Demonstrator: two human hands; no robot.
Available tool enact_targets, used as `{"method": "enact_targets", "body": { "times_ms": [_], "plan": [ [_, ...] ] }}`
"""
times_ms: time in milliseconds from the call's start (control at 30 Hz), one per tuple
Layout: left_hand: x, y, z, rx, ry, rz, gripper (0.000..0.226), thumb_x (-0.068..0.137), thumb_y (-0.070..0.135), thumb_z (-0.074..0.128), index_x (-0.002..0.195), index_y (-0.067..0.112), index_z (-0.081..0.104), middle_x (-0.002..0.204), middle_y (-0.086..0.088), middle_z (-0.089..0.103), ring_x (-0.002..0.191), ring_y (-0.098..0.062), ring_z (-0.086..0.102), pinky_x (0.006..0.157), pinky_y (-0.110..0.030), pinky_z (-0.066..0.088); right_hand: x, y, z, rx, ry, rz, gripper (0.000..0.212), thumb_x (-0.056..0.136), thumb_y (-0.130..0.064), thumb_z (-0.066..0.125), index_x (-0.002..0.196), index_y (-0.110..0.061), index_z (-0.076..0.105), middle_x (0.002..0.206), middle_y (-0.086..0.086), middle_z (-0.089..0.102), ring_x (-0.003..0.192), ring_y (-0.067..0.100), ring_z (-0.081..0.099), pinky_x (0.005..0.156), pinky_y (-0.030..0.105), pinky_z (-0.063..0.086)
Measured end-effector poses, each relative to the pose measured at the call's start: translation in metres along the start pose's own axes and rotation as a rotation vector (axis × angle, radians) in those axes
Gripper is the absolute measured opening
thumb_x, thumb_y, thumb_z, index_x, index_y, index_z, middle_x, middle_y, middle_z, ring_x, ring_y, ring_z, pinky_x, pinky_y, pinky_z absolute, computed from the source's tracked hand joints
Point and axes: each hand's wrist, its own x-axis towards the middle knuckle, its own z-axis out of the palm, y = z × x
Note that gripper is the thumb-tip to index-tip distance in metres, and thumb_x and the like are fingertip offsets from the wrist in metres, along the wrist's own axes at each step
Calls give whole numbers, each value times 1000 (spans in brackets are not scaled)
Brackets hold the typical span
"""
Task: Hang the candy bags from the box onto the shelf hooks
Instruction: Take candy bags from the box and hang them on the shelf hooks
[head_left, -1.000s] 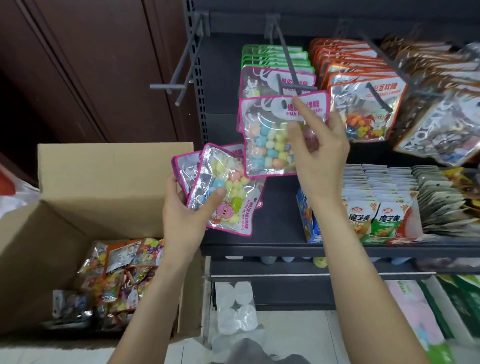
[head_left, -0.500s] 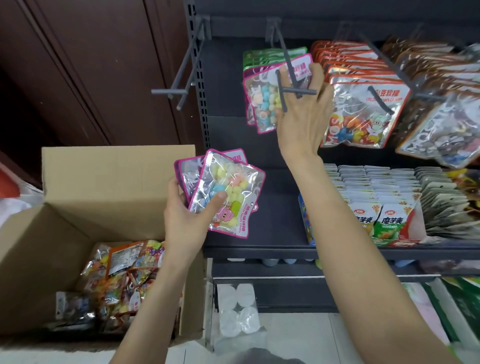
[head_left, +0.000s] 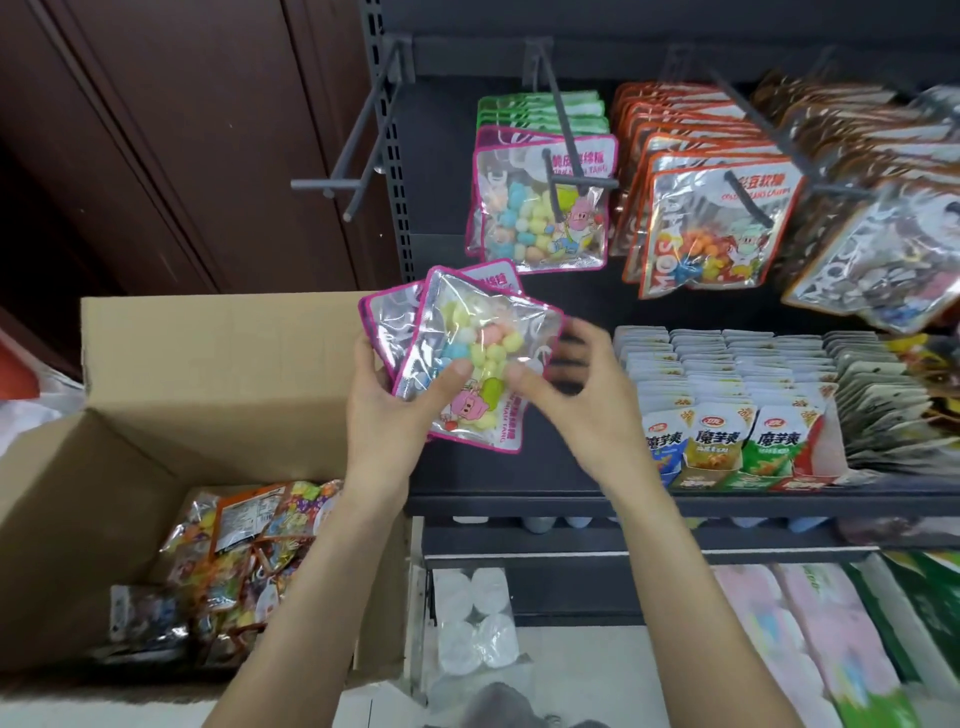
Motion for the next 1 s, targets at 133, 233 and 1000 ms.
{"method": "enact_targets", "body": {
  "times_ms": [133, 233, 1000],
  "plan": [
    [-5, -2, 9, -74, -46, -23, 71, 65, 40, 71, 130, 30, 45, 117, 10, 65, 99, -3, 67, 75, -17, 55, -11, 11, 1, 200, 1, 102, 40, 78, -26, 78, 111, -23, 54, 112, -6, 65, 104, 10, 63, 91, 42, 54],
    [-6, -1, 11, -177, -58, -62, 68, 76, 49, 57, 138, 25, 43, 120, 7, 65, 101, -5, 67, 73, -17, 54, -13, 13, -5, 231, 5, 69, 30, 84, -20, 72, 105, -26, 51, 111, -7, 64, 100, 10, 67, 83, 41, 58],
    [44, 14, -62, 975, -523, 801, 30, 92, 42, 49, 95, 19, 69, 109, 15, 58, 101, -12, 55, 89, -37, 41, 40, -43, -79, -573, 17, -832, 26, 91, -26, 66, 117, -23, 69, 94, -16, 66, 82, 3, 64, 73, 26, 53]
  ]
}}
